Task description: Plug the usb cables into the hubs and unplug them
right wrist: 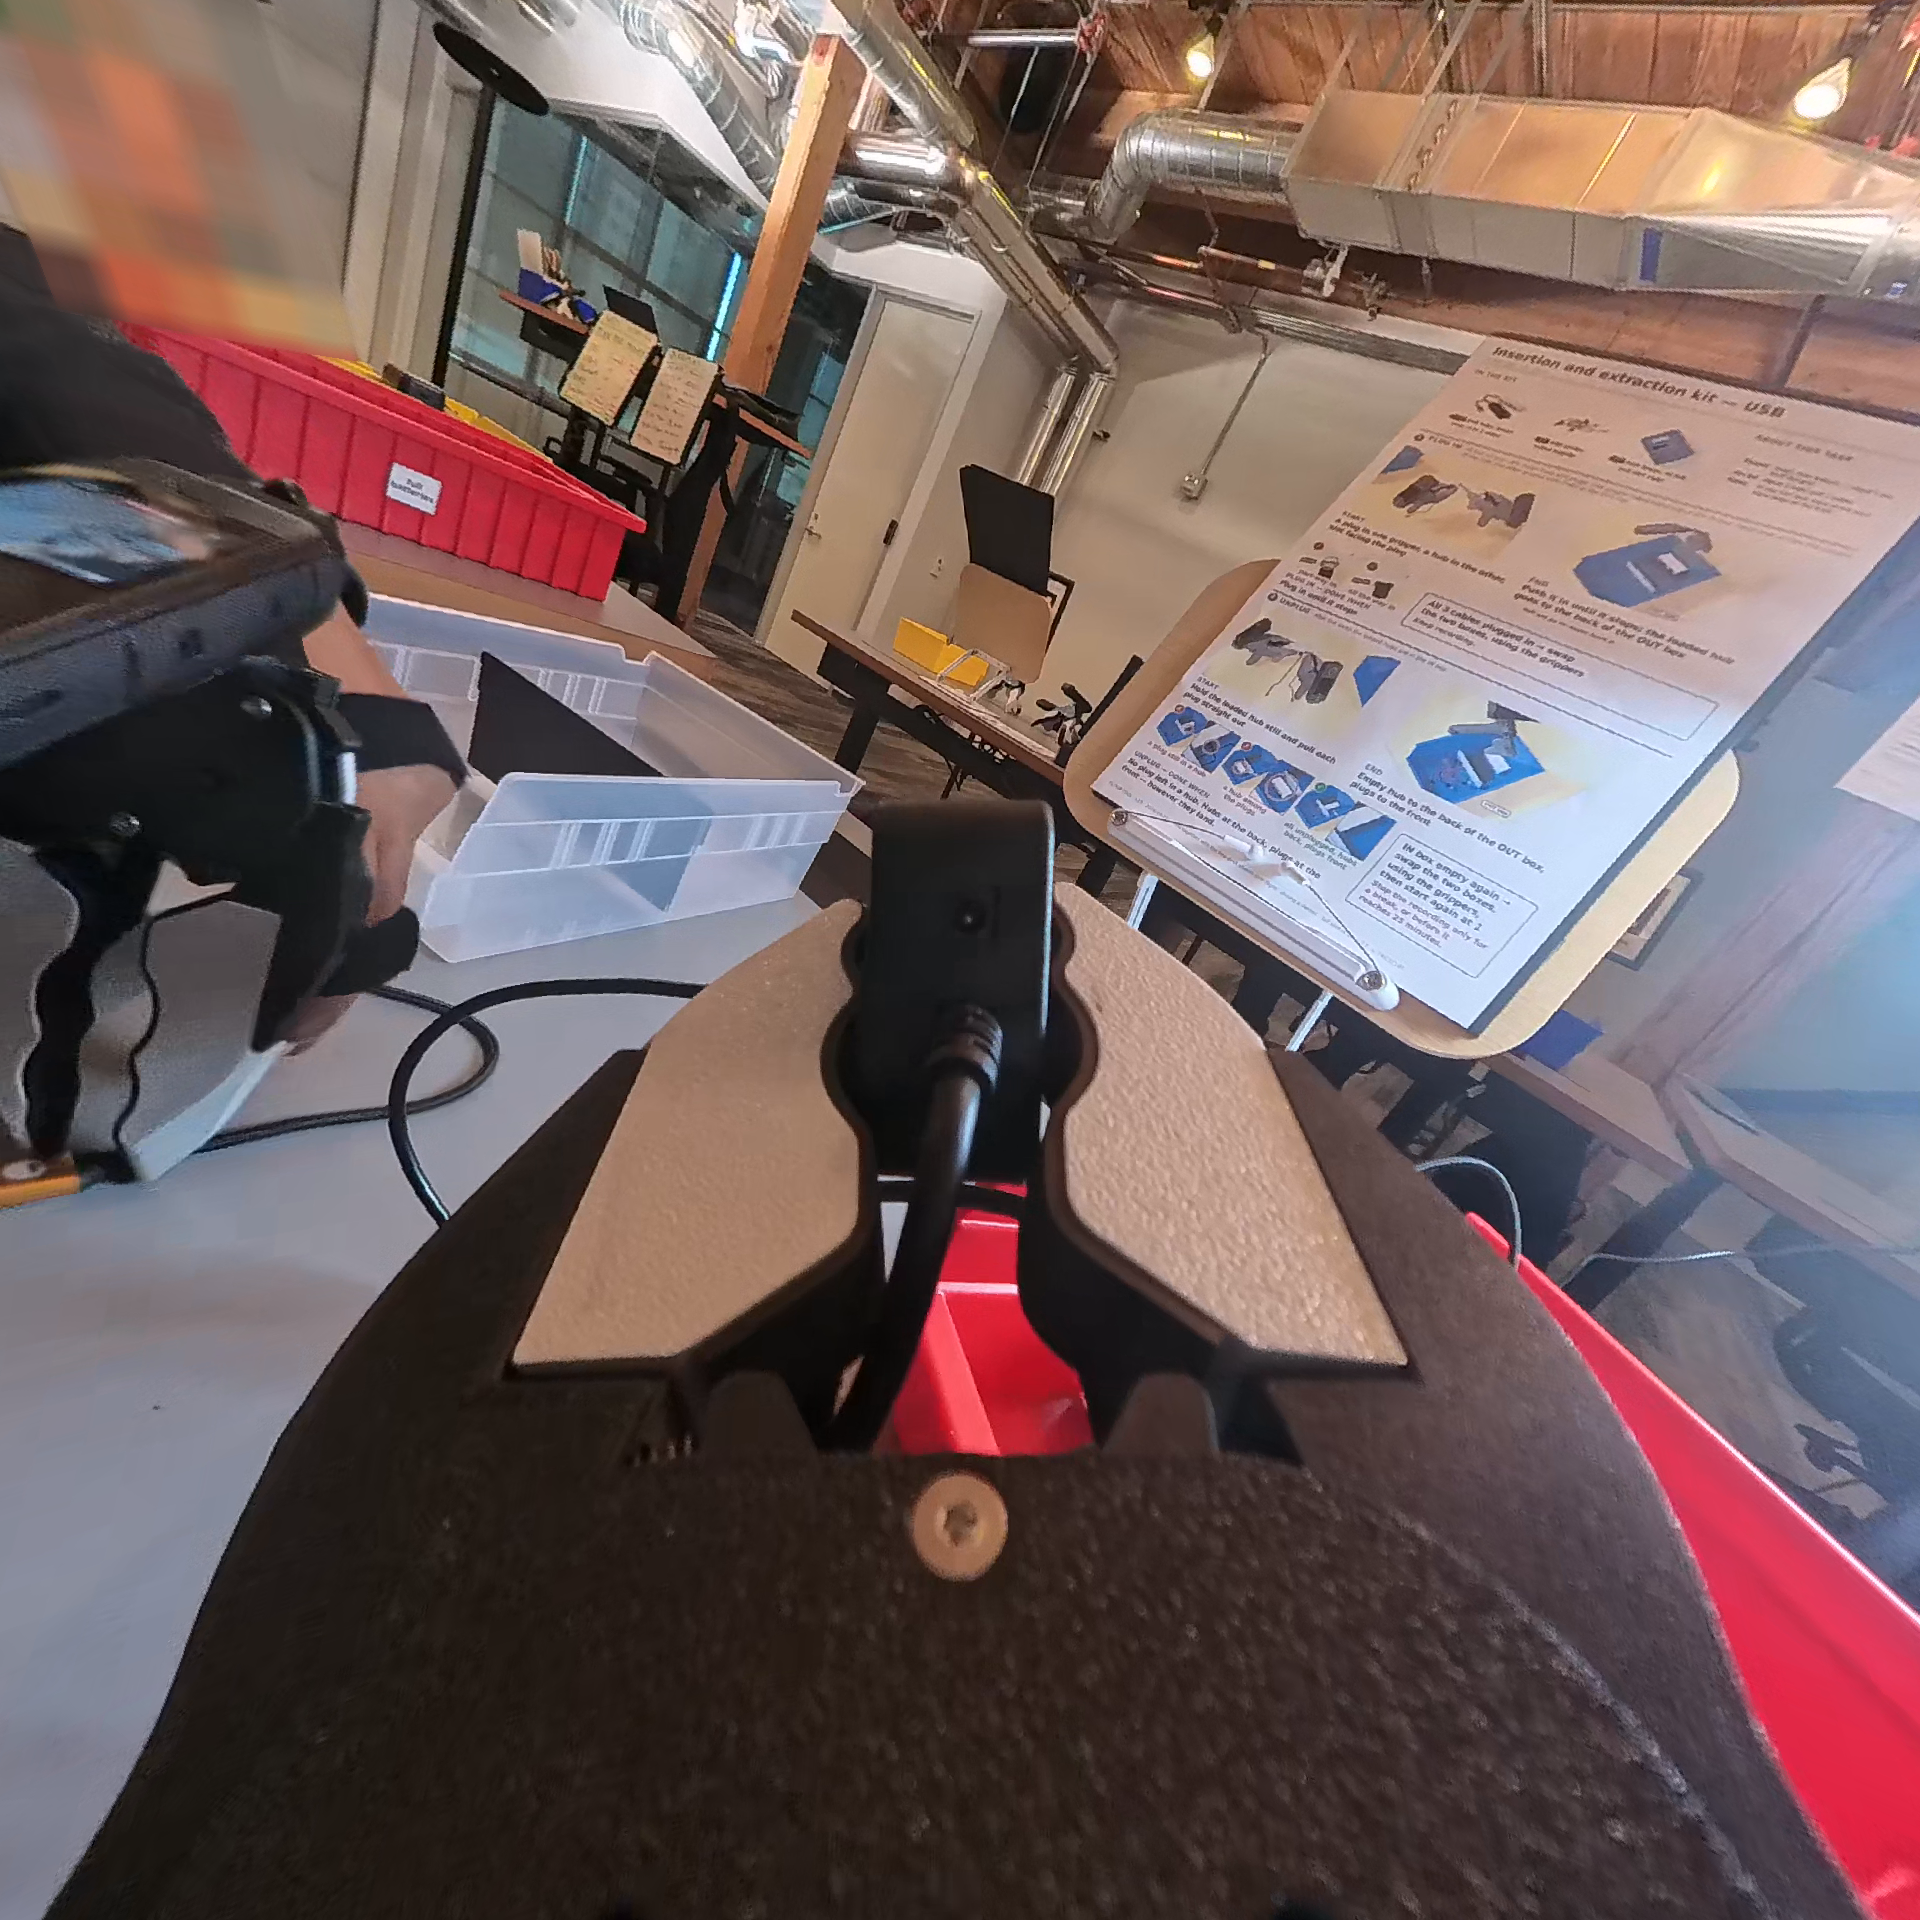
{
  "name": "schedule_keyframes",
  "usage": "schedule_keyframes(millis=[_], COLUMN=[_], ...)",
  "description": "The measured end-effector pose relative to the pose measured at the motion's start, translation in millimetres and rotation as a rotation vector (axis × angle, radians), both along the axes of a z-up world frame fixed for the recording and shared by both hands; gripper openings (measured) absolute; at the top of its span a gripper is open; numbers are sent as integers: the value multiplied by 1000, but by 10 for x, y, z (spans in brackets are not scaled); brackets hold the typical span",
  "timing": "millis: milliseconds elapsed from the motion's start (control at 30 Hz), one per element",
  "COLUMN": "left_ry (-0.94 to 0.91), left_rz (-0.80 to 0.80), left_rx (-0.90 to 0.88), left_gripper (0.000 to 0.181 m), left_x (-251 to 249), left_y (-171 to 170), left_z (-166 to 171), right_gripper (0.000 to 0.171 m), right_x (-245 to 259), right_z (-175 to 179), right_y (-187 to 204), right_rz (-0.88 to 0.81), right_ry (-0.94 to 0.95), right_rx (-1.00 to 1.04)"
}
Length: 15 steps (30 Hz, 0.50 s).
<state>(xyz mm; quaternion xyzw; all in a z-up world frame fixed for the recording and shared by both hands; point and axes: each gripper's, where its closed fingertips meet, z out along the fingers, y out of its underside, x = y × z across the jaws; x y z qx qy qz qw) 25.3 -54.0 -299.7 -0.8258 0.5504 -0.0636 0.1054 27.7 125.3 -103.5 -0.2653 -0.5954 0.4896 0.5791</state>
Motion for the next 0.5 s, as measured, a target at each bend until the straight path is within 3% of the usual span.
schedule_keyframes(millis=[167, 233, 500], left_ry=[-346, -491, -565], left_rz=[492, 617, 695], left_rx=[-19, 13, 182], left_gripper=[8, 8, 8], left_x=[-49, -85, -248], left_y=[293, 390, 478], left_z=[33, 93, 231], right_gripper=[28, 28, 28], right_x=[12, 18, 4], right_z=[16, 24, 6], right_y=[34, 51, 70], right_rz=[-9, -15, -22], right_ry=[7, 10, 7], right_rx=[-5, -9, -7])
